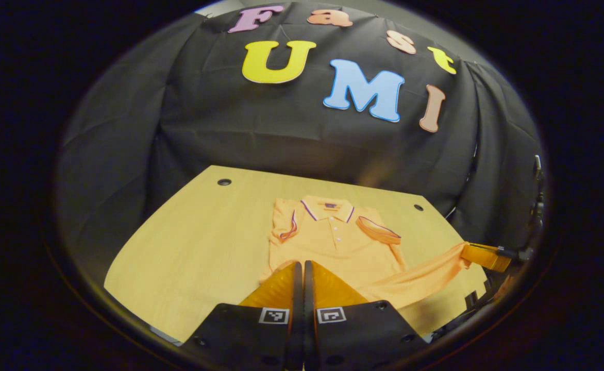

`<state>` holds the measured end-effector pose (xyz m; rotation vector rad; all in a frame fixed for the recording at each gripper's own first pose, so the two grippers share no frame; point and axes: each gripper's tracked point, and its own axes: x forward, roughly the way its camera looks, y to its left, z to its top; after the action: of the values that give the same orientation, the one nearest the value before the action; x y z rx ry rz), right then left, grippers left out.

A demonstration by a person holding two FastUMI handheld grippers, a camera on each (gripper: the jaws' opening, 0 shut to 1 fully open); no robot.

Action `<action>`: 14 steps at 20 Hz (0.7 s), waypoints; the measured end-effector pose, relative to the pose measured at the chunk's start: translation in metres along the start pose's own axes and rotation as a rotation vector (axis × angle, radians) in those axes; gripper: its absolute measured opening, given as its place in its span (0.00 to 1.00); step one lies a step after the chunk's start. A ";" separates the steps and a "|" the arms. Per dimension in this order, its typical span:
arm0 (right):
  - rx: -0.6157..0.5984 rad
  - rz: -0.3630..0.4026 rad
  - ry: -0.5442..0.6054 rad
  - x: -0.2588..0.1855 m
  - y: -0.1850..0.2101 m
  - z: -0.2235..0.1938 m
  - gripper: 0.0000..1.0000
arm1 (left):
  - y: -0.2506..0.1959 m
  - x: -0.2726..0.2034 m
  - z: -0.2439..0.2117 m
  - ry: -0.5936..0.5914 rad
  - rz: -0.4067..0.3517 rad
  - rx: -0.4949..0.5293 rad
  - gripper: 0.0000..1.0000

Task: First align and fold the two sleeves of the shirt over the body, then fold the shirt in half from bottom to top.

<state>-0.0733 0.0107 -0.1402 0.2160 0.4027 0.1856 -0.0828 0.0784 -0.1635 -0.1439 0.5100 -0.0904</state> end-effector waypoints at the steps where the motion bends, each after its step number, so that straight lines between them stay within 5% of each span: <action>1: -0.005 -0.010 -0.009 0.010 -0.001 0.010 0.00 | 0.002 0.011 0.009 -0.004 -0.003 0.003 0.06; 14: -0.025 -0.084 -0.053 0.149 0.008 0.100 0.00 | 0.021 0.180 0.099 -0.019 -0.063 -0.018 0.06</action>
<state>0.1002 0.0343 -0.1034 0.1788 0.3556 0.1023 0.1232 0.0881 -0.1681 -0.1783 0.4871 -0.1462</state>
